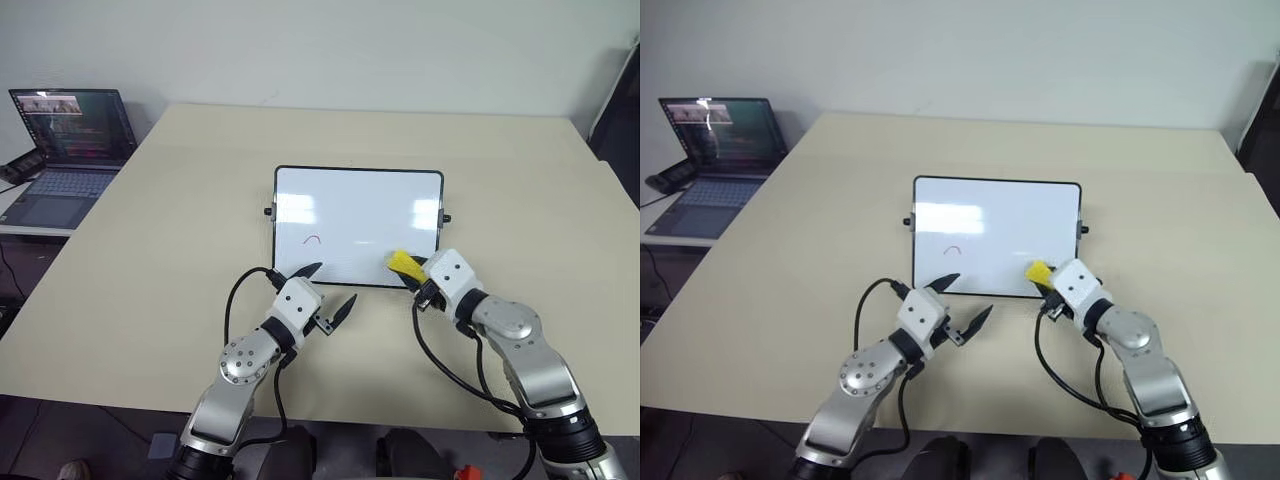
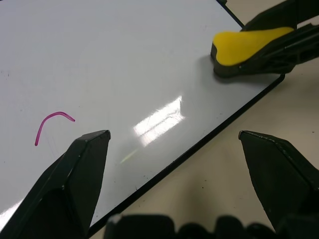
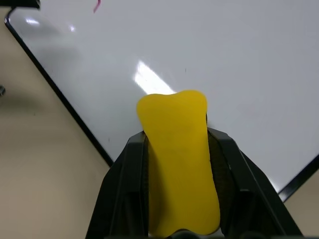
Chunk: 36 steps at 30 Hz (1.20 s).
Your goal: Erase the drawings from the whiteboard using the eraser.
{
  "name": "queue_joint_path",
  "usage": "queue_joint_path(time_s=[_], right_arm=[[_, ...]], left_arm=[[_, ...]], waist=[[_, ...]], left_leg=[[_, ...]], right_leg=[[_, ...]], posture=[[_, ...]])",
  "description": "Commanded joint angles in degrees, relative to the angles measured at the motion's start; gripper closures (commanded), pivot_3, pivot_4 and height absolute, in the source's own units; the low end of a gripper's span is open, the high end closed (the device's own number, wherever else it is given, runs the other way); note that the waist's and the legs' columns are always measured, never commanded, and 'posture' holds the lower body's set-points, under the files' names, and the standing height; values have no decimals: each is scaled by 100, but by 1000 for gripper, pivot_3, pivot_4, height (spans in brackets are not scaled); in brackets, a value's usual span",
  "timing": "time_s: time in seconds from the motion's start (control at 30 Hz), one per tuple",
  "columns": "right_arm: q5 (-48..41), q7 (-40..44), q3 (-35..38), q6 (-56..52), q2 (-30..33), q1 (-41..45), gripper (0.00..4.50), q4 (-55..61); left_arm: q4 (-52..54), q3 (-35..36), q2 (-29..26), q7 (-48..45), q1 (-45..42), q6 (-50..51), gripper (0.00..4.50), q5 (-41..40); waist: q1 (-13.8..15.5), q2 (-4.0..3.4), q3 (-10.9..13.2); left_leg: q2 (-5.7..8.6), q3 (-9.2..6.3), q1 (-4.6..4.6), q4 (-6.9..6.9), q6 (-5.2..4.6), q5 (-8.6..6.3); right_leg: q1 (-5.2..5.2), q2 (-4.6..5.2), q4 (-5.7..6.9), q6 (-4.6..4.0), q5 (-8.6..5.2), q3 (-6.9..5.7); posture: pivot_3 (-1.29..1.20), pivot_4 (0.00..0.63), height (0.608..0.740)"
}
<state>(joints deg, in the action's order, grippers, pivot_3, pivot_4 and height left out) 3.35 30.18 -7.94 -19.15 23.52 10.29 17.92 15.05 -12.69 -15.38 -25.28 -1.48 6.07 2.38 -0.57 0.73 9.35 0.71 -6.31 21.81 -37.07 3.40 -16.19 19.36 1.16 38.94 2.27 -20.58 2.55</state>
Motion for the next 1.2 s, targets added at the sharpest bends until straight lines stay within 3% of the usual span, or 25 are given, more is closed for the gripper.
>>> queue_joint_path(time_s=[0.03,0.5,0.8,1.2], right_arm=[[-113,-97,128,308,-71,8,3225,-52],[11,-8,-252,572,-258,645,3225,-572],[98,-18,-708,972,-729,1592,3225,-1369],[570,-61,-1368,1538,-1501,2729,3225,-2743]], left_arm=[[210,87,36,118,0,-45,0,-32],[500,480,162,748,550,249,0,37],[410,844,202,1427,686,168,0,445],[336,757,271,1365,332,223,0,411]], waist=[[1,0,0],[-86,-2,1],[-113,-1,2],[-125,-2,1]], left_leg=[[-1,1,2,1,2,1],[-4,8,2,3,1,0],[-5,8,2,2,3,2],[-7,13,7,2,15,8]], right_leg=[[2,0,-1,0,0,1],[8,-1,3,0,0,3],[12,-2,6,0,0,1],[25,-2,12,-1,0,0]], posture=[[0,150,740],[0,150,740],[0,150,740],[0,150,740]])
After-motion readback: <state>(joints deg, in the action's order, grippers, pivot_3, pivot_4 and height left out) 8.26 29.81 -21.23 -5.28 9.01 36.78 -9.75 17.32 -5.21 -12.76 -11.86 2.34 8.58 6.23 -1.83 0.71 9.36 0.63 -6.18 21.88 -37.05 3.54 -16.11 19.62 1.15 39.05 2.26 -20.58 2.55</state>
